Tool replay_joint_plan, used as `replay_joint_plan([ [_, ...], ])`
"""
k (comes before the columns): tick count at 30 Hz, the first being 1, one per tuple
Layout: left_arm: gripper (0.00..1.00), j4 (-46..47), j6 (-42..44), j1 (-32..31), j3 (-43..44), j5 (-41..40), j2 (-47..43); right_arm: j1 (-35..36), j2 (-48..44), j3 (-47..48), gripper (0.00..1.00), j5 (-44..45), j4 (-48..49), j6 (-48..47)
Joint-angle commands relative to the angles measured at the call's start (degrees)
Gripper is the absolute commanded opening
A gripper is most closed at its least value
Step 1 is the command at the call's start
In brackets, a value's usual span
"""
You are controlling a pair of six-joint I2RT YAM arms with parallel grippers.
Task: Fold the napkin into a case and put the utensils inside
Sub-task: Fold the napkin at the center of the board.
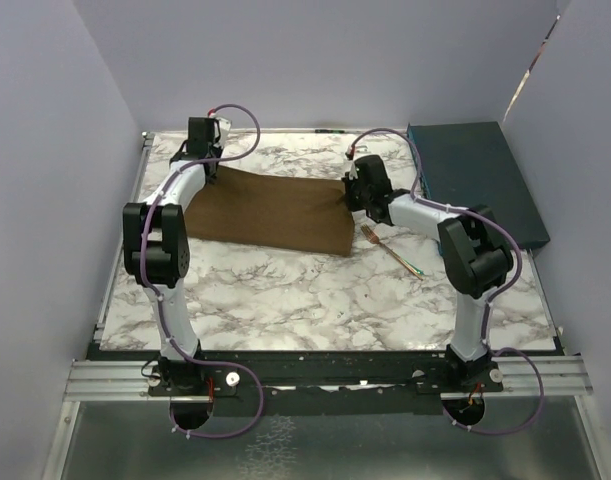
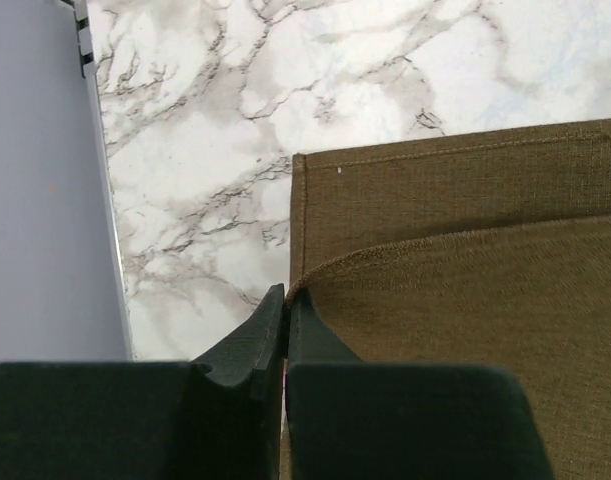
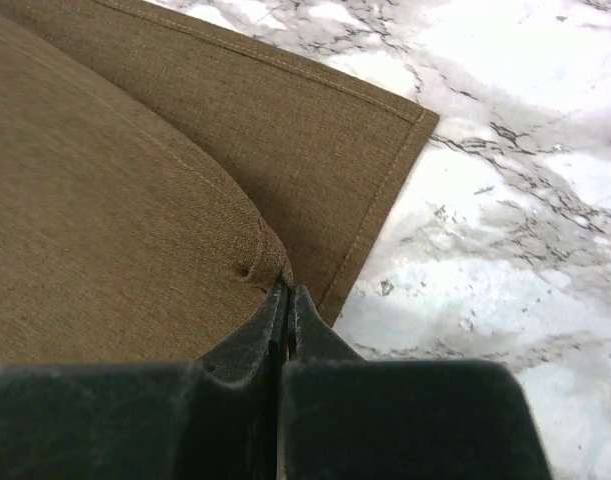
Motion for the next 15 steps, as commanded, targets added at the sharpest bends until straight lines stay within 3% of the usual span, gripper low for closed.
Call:
replay_joint_plan([
  [1, 0.0, 0.1, -0.3, -1.4, 1.9, -3.3, 3.0, -0.2, 3.0, 3.7, 0.01, -2.1, -2.4, -1.4],
  [15, 0.0, 0.1, 0.5, -2.8, 4.5, -7.8, 7.4, -1.6, 6.6, 7.1, 0.01, -3.1, -4.0, -1.9],
])
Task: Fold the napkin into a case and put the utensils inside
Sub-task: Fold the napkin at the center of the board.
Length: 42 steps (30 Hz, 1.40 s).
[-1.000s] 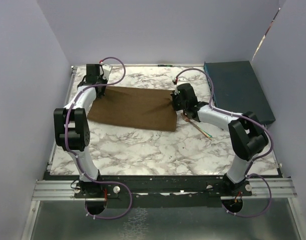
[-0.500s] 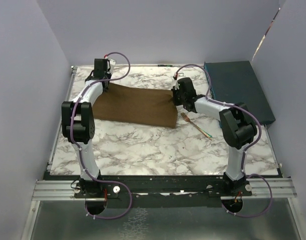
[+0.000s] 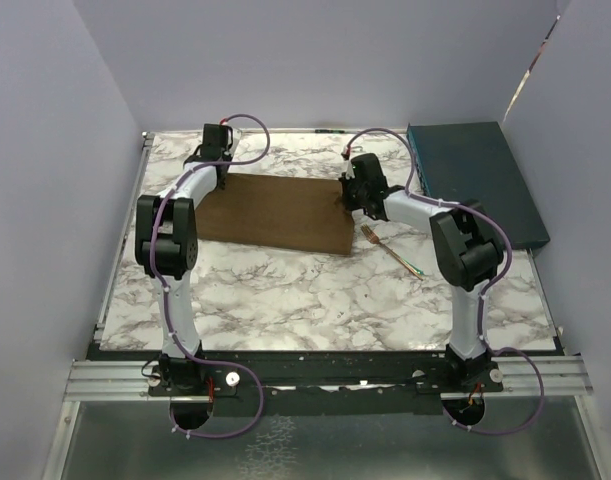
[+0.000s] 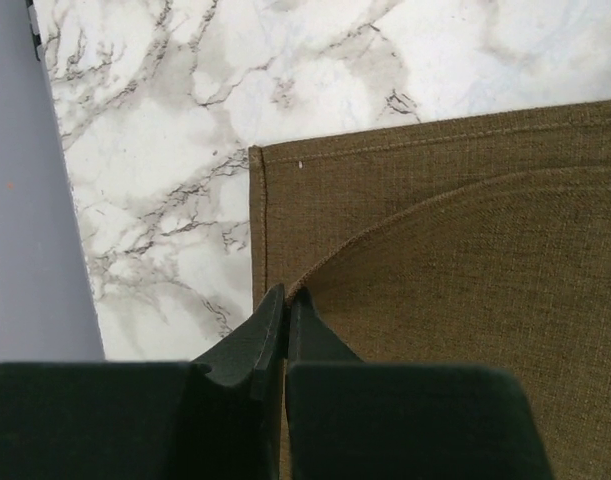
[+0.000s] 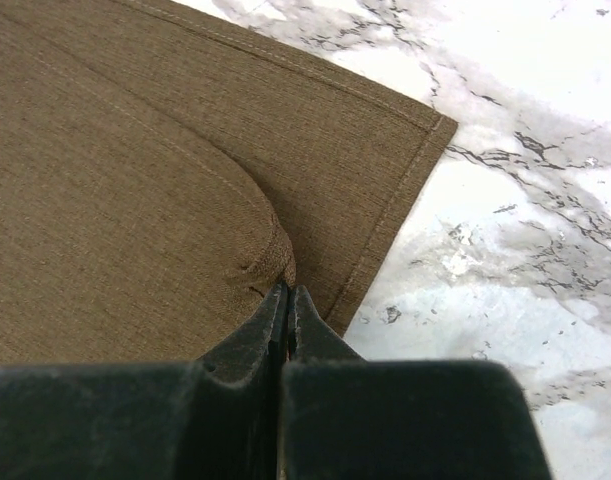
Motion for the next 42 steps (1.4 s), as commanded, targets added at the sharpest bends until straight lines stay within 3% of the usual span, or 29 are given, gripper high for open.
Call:
replay_joint_plan([
  [1, 0.0, 0.1, 0.6, -0.1, 2.9, -4.0, 1.1, -1.0, 0.9, 1.7, 0.01, -1.4, -1.5, -1.2],
  [17, 0.0, 0.0, 1.0, -0.2, 6.9, -6.0, 3.9, -2.7, 0.6, 3.4, 0.01, -1.4, -1.0, -2.1],
  [30, 0.0, 0.0, 1.3, -1.0, 10.0, -8.7, 8.3, -3.2, 6.7, 10.0, 0.01, -4.6, -3.3, -2.7],
  [42, 0.0, 0.5, 2.3, -1.4, 7.7, -14.0, 8.1, -3.8, 9.4, 11.9, 0.01, -5.4, -3.4, -2.5],
])
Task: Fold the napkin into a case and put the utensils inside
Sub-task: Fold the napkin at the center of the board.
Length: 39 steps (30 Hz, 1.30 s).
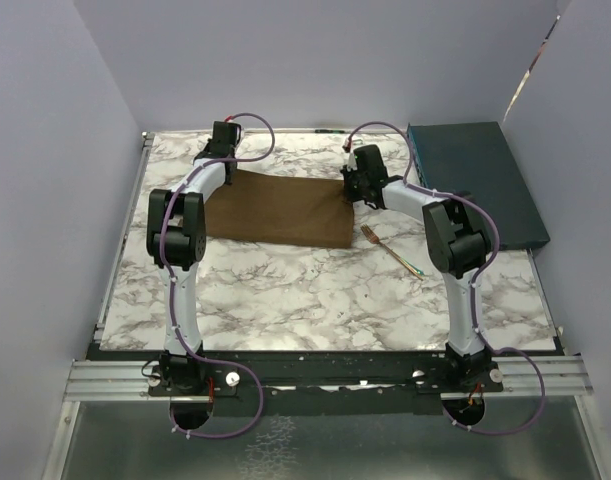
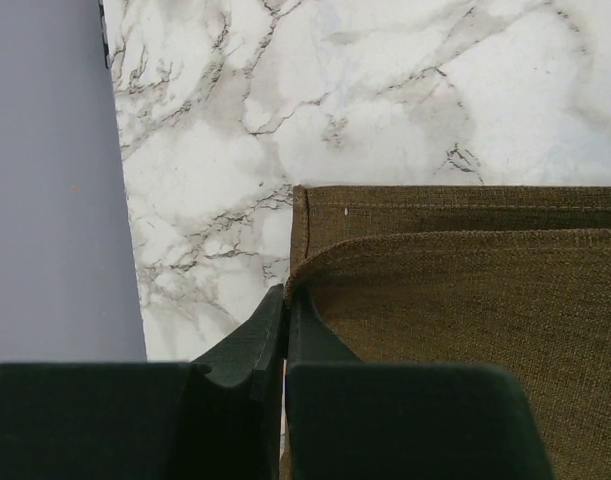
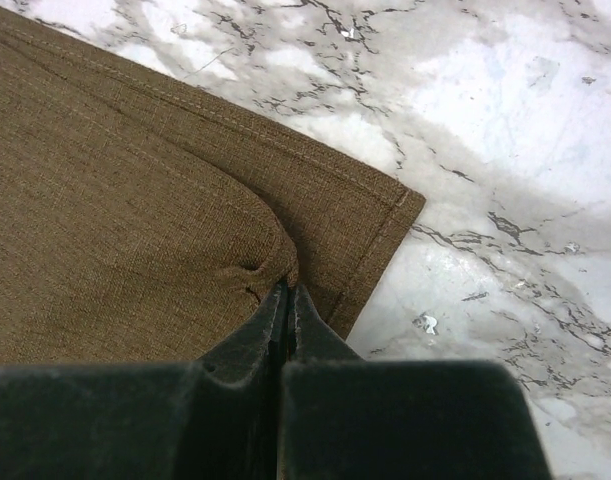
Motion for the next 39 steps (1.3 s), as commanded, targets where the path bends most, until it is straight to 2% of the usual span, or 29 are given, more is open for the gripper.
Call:
replay_joint_plan([
  [1, 0.0, 0.5, 0.0, -0.1, -1.0, -3.9, 0.0, -0.7, 1.1, 1.9, 0.01, -1.1, -0.5, -0.6],
  [21, 0.0, 0.9, -0.2, -0.1, -0.2, -7.9, 1.8, -1.4, 2.3, 3.4, 0.01, -3.2, 0.7, -0.2],
  [22, 0.0, 0.9, -0.2, -0.1, -0.2, -8.2, 1.8, -1.4, 2.4, 4.0, 0.08, -3.2, 0.5, -0.2],
  [23, 0.0, 0.8, -0.3, -0.1, -0.2, -8.4, 1.9, -1.4, 2.6, 4.4, 0.2, -3.1, 0.5, -0.2],
  [26, 0.0, 0.9, -0.6, -0.2, -0.1, -8.5, 2.1, -1.4, 2.0, 4.3, 0.67, 0.3, 0.9, 0.1],
  [28, 0.0, 0.8, -0.7, -0.2, -0.2, -8.5, 1.9, -1.4, 0.5, 2.6, 0.79, 4.0, 2.2, 0.5],
  [31, 0.0, 0.8, -0.6, -0.2, -0.4, -8.1, 1.8, -1.4, -3.0, -1.6, 0.83, 7.5, 6.3, 0.4],
  [35, 0.0, 0.8, -0.5, -0.2, -0.5, -7.6, 1.7, -0.8, -6.4, -6.3, 0.73, 7.4, 9.9, -0.2],
  [39, 0.0, 0.7, -0.4, -0.3, -0.4, -7.6, 1.8, 1.1, -8.7, -10.5, 0.74, 6.1, 13.3, -3.1],
])
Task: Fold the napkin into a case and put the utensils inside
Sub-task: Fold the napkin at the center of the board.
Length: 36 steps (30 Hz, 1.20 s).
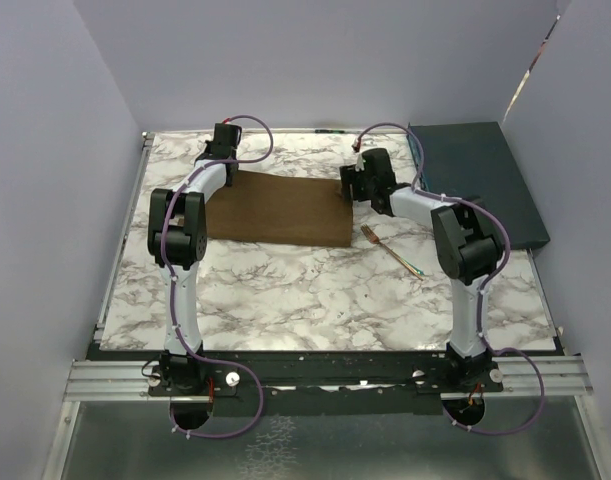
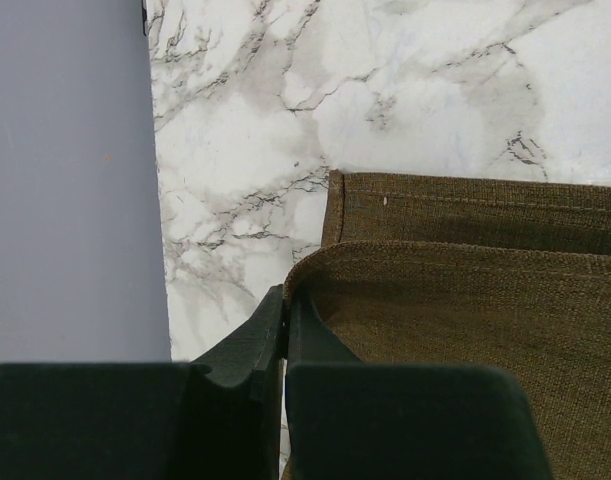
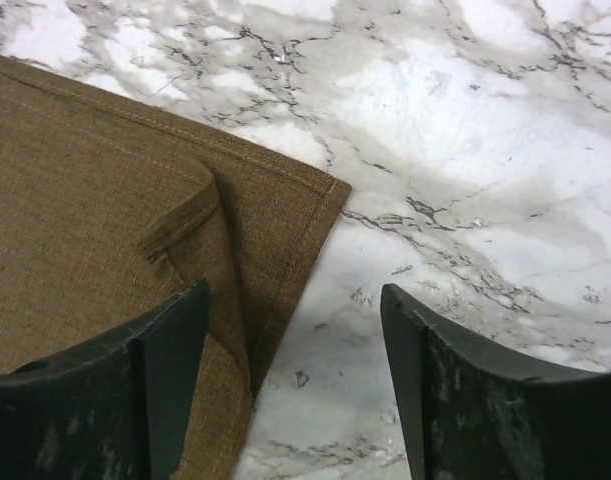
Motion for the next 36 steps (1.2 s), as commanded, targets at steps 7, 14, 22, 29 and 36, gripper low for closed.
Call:
replay_joint_plan([
  [7, 0.0, -0.3, -0.3, -0.3, 0.2, -0.7, 0.8, 2.3, -3.4, -3.6, 0.8, -4.9, 6.9, -4.0],
  [14, 0.0, -0.7, -0.2, -0.7, 0.7, -0.5, 0.7, 2.2, 0.0, 2.3, 0.73, -3.5, 2.6, -3.7],
  [22, 0.0, -0.8, -0.5, -1.0, 0.5, -0.1, 0.6, 1.6, 4.3, 8.5, 0.58, 2.7, -3.6, -1.9],
  [29, 0.2, -2.1, -1.5, -0.9, 1.1, 1.6, 0.9, 1.4, 7.4, 10.8, 0.36, 2.3, -7.1, -0.6],
  [36, 0.87, -9.4, -4.0, -0.6, 7.4, 7.5, 0.7, 1.1, 8.8, 12.7, 0.21, 3.6, -9.5, 0.1],
])
